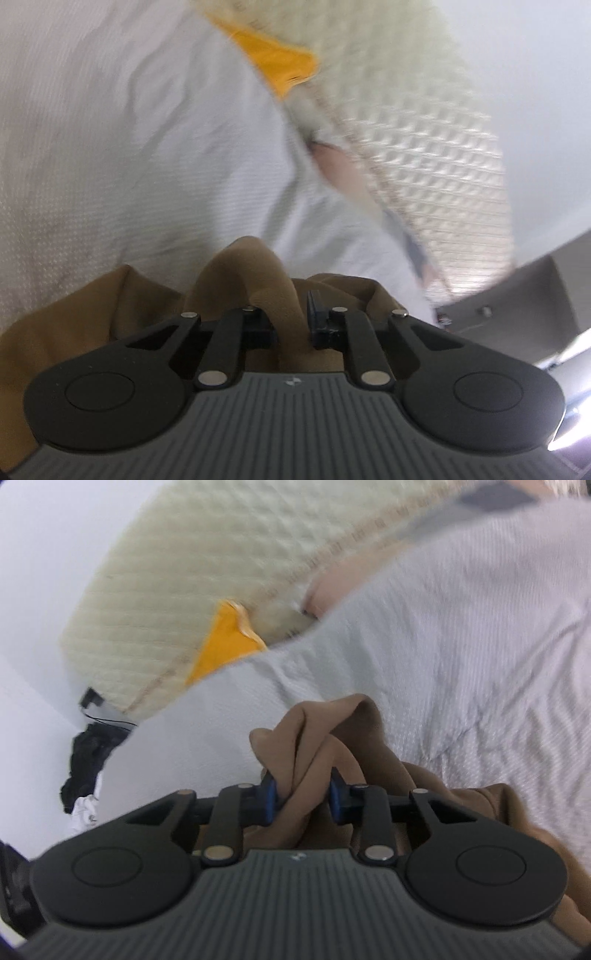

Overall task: Fold large clothes
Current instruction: 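Lift the hem with both grippers and lay it over the hood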

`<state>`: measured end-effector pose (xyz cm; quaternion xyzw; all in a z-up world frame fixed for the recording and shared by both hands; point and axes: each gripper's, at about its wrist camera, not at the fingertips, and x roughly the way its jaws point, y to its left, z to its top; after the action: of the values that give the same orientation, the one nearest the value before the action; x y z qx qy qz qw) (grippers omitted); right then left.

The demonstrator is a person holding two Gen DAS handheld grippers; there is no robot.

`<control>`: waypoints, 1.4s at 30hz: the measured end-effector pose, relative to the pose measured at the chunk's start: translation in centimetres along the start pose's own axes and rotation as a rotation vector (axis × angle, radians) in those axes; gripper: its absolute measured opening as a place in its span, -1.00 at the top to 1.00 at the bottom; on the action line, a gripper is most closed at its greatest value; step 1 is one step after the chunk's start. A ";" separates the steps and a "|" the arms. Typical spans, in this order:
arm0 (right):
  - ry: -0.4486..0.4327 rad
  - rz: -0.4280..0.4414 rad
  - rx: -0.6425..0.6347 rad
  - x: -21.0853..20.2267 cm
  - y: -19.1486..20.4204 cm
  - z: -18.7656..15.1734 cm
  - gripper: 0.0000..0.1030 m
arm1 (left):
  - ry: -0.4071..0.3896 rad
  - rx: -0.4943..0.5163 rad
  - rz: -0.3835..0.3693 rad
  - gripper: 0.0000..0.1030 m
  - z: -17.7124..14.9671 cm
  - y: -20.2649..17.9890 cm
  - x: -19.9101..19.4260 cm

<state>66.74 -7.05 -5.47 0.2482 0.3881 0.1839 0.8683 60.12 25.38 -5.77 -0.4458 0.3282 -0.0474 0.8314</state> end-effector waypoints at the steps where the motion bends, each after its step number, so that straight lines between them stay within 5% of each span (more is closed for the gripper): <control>1: -0.026 0.013 -0.017 -1.8 0.6 -0.2 0.41 | -0.006 0.015 -0.025 0.68 -0.4 -0.8 -1.5; 10: -0.180 0.073 -0.097 -16.7 4.5 -4.5 0.41 | -0.042 0.161 -0.133 0.68 -6.4 -7.2 -14.7; 21: -0.208 0.107 -0.075 -28.8 3.0 -15.0 0.42 | -0.031 0.150 -0.143 0.70 -19.5 -4.3 -27.4; 33: -0.114 0.074 -0.069 -30.7 -4.4 -26.3 0.44 | -0.009 0.140 0.010 0.71 -32.0 3.1 -27.6; 42: -0.046 0.075 -0.021 -29.1 -7.3 -29.0 0.41 | 0.008 0.203 0.219 0.69 -36.3 5.8 -25.2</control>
<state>27.10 -19.54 -9.36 0.2576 0.3566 0.2145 0.8721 17.85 12.42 -11.60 -0.3209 0.3716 0.0090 0.8711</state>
